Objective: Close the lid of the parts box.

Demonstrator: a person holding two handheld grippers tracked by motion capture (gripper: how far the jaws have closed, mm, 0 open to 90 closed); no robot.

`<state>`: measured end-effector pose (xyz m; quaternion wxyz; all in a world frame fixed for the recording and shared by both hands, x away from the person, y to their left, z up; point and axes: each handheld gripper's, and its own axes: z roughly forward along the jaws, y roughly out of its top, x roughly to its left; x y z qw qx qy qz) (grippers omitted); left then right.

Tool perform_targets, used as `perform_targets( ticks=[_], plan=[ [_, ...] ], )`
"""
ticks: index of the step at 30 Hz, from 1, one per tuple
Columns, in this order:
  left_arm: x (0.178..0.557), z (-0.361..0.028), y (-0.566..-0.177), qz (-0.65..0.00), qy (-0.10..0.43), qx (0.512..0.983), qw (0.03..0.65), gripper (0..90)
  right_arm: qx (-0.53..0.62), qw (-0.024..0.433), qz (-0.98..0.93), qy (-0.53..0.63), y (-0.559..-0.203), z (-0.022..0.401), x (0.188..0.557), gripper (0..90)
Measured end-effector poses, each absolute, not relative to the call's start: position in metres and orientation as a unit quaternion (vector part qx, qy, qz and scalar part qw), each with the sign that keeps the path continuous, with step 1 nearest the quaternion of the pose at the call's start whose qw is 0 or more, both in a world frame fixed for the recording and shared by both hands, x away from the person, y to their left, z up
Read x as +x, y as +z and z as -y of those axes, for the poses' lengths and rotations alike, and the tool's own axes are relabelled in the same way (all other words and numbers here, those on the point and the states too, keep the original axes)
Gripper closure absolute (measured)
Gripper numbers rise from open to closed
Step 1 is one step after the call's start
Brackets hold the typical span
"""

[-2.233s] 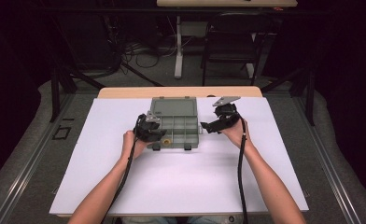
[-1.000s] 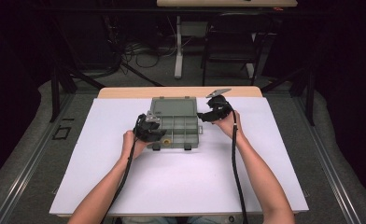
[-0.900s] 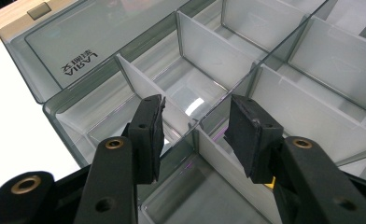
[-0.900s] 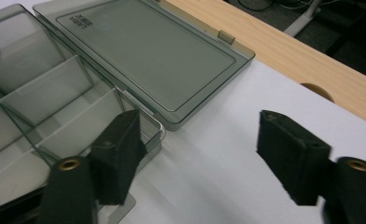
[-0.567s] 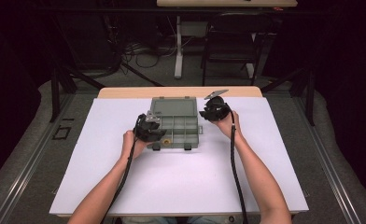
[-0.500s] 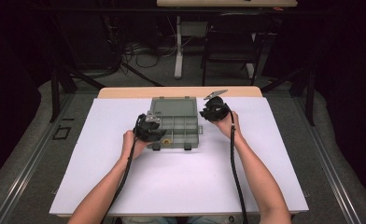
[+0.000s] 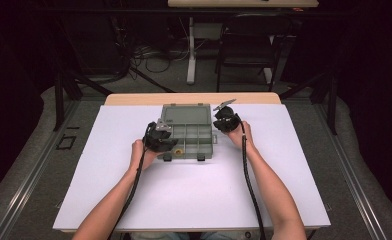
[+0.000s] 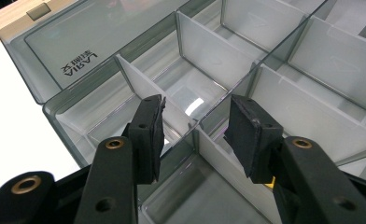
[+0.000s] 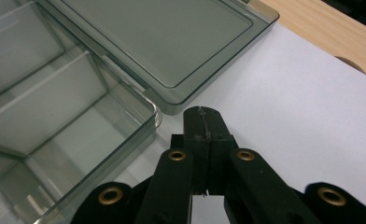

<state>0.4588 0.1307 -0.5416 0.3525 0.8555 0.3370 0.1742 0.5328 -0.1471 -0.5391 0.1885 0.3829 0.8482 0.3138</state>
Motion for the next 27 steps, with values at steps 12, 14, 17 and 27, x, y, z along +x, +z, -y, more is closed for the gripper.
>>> perform_targets(
  ticks=[12, 14, 17, 27],
  plan=[
    [0.459, -0.131, -0.542, -0.336, 0.171, 0.855, 0.355, 56.4, 0.385, 0.185, -0.857, 0.290, -0.545, 0.139, 0.543, 90.0],
    [0.459, -0.131, -0.542, -0.336, 0.171, 0.855, 0.355, 56.5, 0.388, 0.182, -0.856, 0.289, -0.546, 0.139, 0.544, 90.0],
    [0.459, -0.132, -0.542, -0.335, 0.171, 0.856, 0.356, 56.6, 0.389, 0.184, -0.856, 0.288, -0.548, 0.138, 0.546, 90.0],
    [0.460, -0.132, -0.542, -0.329, 0.171, 0.859, 0.352, 57.1, 0.391, 0.178, -0.852, 0.300, -0.551, 0.141, 0.548, 90.0]
  ],
)
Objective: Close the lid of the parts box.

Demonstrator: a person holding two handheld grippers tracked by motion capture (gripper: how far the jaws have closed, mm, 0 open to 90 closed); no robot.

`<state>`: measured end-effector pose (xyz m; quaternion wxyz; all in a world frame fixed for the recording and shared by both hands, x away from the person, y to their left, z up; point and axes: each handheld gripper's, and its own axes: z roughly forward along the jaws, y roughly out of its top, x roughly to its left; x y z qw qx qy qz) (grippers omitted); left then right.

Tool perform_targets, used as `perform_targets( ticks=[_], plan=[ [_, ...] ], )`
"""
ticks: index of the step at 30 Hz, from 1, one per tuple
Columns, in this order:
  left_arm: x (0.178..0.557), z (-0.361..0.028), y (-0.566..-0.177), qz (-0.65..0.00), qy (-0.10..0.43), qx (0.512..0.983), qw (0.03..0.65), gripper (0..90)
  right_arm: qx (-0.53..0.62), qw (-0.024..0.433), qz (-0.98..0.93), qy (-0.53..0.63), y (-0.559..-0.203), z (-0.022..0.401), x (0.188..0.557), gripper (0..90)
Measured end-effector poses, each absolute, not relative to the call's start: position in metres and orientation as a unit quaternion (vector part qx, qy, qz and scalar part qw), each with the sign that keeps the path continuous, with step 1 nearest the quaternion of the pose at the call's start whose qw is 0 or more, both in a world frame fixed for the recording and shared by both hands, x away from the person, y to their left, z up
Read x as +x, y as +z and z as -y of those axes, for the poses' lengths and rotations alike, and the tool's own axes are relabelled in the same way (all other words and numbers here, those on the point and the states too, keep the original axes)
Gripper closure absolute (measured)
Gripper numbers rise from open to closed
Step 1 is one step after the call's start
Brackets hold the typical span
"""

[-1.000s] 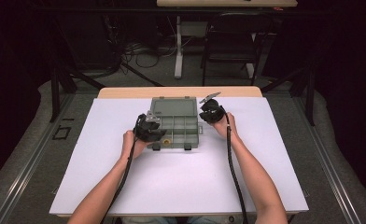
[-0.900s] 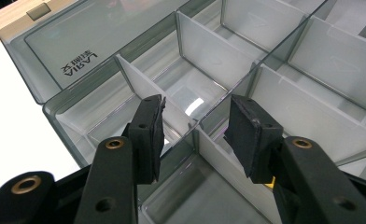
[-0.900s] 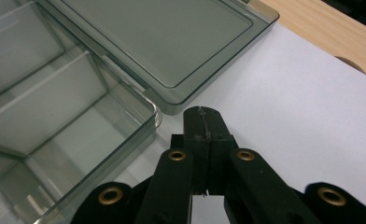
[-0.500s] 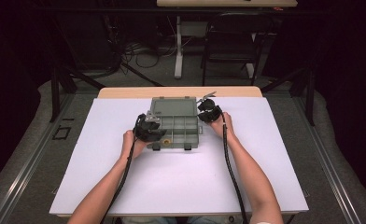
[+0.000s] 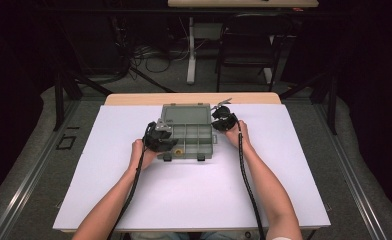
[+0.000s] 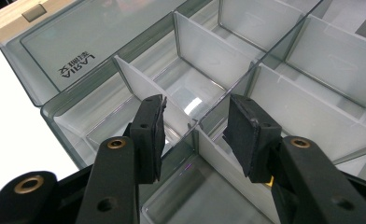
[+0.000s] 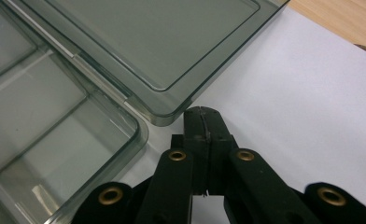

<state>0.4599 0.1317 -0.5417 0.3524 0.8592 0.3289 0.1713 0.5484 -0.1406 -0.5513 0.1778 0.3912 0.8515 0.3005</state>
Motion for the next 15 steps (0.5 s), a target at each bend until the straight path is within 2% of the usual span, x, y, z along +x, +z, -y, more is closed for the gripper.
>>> perform_targets(
  ticks=[15],
  plan=[
    [0.4597, -0.1315, -0.5424, -0.328, 0.173, 0.858, 0.355, 57.4, 0.402, 0.174, -0.842, 0.315, -0.5534, 0.1428, 0.5497, 90.0]
  ],
)
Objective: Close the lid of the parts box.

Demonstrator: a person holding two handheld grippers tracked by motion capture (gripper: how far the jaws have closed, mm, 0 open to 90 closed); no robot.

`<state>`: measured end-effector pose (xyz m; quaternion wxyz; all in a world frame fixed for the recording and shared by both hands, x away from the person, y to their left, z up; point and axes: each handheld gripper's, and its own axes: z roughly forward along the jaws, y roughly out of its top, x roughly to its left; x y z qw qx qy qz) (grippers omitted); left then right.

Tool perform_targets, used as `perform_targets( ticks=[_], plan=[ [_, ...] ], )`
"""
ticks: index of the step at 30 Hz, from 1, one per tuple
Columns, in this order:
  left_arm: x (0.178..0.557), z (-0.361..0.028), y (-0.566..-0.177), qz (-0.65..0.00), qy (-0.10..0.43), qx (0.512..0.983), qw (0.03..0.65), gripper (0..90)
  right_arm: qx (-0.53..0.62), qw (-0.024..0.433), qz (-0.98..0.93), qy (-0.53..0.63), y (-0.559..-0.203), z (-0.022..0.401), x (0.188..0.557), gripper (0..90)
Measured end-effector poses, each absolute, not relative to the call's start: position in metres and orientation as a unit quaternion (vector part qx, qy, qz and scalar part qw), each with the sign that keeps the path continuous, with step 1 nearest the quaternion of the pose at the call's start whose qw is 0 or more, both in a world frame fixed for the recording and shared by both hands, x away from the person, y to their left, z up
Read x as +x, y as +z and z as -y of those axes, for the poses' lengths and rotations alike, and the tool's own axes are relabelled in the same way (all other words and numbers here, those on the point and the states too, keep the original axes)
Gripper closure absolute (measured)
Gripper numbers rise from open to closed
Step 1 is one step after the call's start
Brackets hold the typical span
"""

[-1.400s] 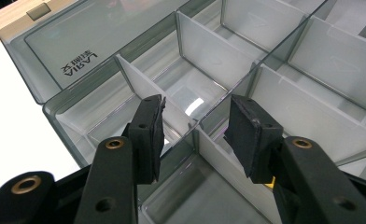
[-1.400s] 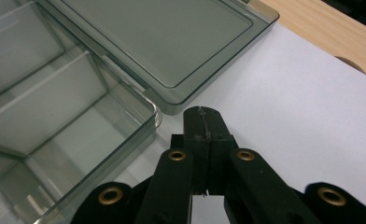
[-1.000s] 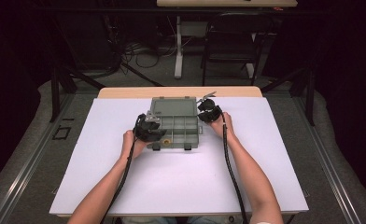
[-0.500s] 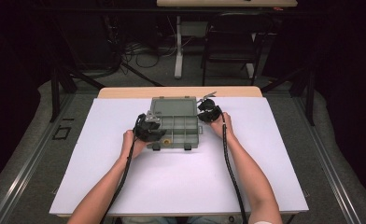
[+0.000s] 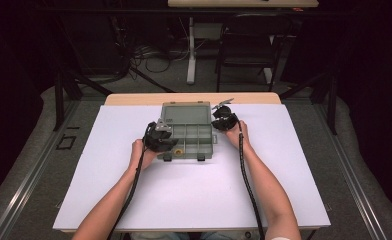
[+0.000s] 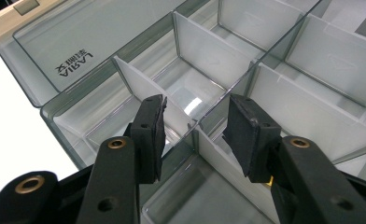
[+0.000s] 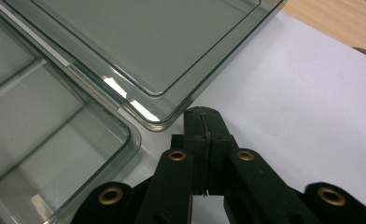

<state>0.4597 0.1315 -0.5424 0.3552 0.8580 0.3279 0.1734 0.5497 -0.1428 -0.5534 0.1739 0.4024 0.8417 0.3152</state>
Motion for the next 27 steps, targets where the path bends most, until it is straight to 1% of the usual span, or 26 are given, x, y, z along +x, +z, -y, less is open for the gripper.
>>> perform_targets(
  ticks=[27],
  plan=[
    [0.4596, -0.1315, -0.5426, -0.326, 0.175, 0.859, 0.355, 57.4, 0.404, 0.180, -0.835, 0.327, -0.5556, 0.1431, 0.5533, 90.0]
  ],
)
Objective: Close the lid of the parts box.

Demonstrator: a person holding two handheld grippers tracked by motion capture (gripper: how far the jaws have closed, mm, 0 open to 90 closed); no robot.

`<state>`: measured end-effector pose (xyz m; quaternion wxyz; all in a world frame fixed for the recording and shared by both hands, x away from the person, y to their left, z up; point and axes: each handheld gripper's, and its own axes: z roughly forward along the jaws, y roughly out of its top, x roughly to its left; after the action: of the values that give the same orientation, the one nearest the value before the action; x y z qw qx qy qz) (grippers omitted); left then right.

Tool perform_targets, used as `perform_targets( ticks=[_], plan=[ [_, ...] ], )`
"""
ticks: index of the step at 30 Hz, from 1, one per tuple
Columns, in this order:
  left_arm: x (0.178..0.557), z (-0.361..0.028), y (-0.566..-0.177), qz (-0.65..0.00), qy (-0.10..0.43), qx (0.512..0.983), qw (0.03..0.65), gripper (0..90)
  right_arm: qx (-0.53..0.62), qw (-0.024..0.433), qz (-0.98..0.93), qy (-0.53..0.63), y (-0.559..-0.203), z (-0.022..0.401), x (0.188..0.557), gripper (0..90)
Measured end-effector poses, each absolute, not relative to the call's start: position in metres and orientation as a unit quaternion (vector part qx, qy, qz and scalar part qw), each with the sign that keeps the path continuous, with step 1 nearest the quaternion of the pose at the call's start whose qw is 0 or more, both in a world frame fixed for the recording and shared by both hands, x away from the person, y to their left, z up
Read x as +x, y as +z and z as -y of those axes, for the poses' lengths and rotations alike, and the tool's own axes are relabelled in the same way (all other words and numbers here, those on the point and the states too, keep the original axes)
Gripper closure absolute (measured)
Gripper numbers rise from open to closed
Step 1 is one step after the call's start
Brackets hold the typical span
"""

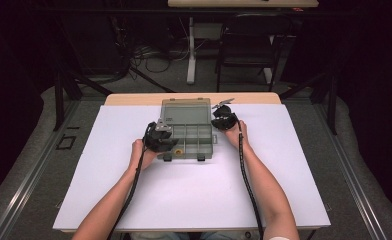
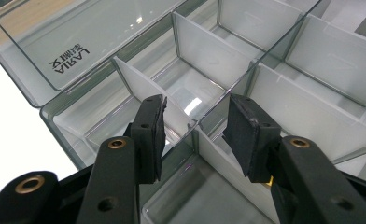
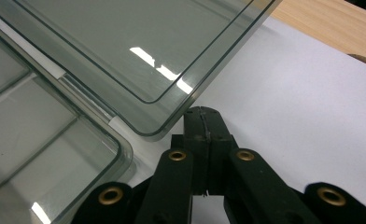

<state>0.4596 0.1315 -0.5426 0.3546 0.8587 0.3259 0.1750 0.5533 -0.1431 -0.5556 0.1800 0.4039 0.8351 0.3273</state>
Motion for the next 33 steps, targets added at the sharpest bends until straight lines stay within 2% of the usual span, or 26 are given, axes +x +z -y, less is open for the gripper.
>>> perform_targets(
  ticks=[11, 33],
  plan=[
    [0.4595, -0.1315, -0.5427, -0.326, 0.175, 0.859, 0.355, 57.4, 0.422, 0.166, -0.826, 0.334, -0.5554, 0.1425, 0.5583, 90.0],
    [0.4592, -0.1313, -0.5428, -0.326, 0.177, 0.858, 0.355, 57.3, 0.415, 0.184, -0.819, 0.350, -0.5499, 0.1427, 0.5622, 90.0]
  ],
)
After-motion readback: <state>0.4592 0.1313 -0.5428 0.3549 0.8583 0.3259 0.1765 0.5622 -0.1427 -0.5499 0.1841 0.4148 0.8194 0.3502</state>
